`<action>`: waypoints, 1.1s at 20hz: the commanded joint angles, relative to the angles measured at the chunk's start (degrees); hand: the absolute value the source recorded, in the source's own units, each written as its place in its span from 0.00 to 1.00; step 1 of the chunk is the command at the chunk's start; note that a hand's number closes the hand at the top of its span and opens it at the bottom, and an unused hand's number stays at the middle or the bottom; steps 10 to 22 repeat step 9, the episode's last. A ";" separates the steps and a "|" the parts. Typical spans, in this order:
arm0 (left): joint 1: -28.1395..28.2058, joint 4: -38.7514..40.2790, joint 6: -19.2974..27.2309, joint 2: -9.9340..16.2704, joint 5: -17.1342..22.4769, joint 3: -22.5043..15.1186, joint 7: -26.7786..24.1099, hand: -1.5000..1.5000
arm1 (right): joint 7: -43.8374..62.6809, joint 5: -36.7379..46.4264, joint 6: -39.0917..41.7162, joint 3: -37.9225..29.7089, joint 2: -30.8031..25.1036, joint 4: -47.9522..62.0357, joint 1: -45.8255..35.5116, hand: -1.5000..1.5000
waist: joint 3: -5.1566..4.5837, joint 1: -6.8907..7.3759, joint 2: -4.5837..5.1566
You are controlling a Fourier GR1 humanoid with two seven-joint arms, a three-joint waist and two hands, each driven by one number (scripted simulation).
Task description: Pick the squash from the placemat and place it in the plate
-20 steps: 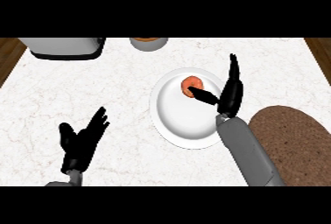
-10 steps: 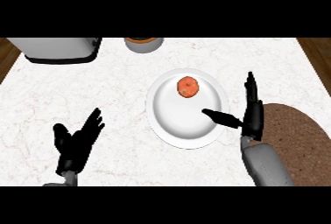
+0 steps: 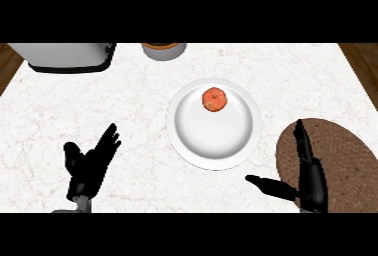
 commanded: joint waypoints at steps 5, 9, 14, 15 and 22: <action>-0.29 2.55 -0.45 -0.68 -1.22 1.03 -1.46 0.50 | -1.03 3.55 1.51 2.80 -3.40 -11.54 15.33 0.00 | -0.11 -0.01 0.16; -1.02 1.70 0.94 -2.94 -1.97 0.28 1.61 0.50 | -4.76 4.29 1.45 2.76 -0.32 -6.84 14.90 0.00 | -0.09 0.24 0.20; -1.02 1.70 0.94 -2.94 -1.97 0.28 1.61 0.50 | -4.76 4.29 1.45 2.76 -0.32 -6.84 14.90 0.00 | -0.09 0.24 0.20; -1.02 1.70 0.94 -2.94 -1.97 0.28 1.61 0.50 | -4.76 4.29 1.45 2.76 -0.32 -6.84 14.90 0.00 | -0.09 0.24 0.20; -1.02 1.70 0.94 -2.94 -1.97 0.28 1.61 0.50 | -4.76 4.29 1.45 2.76 -0.32 -6.84 14.90 0.00 | -0.09 0.24 0.20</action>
